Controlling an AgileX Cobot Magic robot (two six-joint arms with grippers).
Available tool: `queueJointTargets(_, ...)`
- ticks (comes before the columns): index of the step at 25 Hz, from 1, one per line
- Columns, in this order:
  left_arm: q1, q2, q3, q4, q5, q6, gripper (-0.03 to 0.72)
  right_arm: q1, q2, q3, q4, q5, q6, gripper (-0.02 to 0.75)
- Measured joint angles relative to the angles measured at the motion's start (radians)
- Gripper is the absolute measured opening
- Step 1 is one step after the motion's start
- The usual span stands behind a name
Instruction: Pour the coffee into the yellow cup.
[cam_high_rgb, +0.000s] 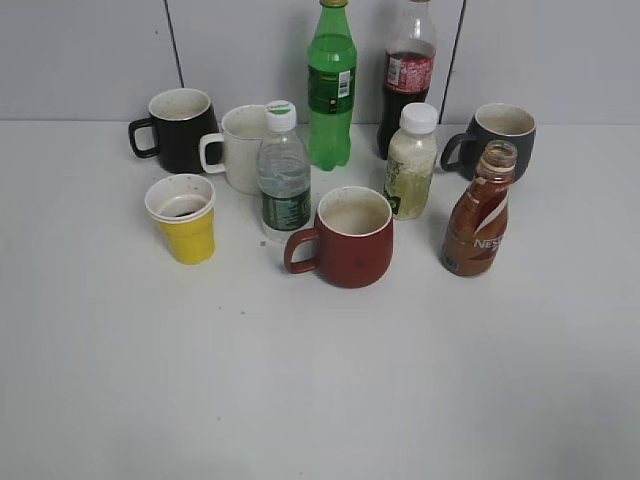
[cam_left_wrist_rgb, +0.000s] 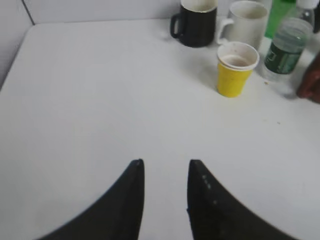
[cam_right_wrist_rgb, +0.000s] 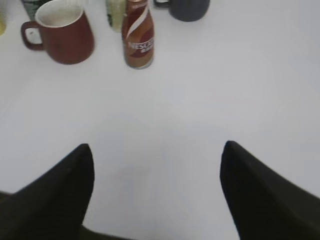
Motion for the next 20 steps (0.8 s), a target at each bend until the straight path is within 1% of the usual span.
queueJointTargets(1, 0.000, 0.000, 0.000, 0.000, 0.000, 0.000, 0.230, -0.029, -0.017, 0.000, 0.000, -0.001, 0.000, 0.588)
queueJointTargets(2, 0.043, -0.029, 0.000, 0.000, 0.001, 0.000, 0.230, -0.054, -0.034, 0.000, 0.000, -0.001, 0.000, 0.588)
queueJointTargets(3, 0.054, -0.032, 0.000, 0.000, 0.000, 0.000, 0.230, -0.072, -0.050, 0.000, 0.000, -0.001, 0.000, 0.588)
queueJointTargets(4, 0.054, -0.032, 0.000, 0.000, 0.000, 0.000, 0.230, -0.081, -0.054, 0.000, 0.000, 0.000, 0.000, 0.588)
queueJointTargets(5, 0.069, -0.032, 0.000, 0.000, 0.000, 0.000, 0.228, -0.087, -0.056, 0.000, 0.000, -0.001, 0.000, 0.588)
queueJointTargets(20, 0.073, -0.032, 0.000, 0.000, 0.000, 0.000, 0.226, -0.089, -0.058, 0.000, 0.000, -0.001, -0.001, 0.587)
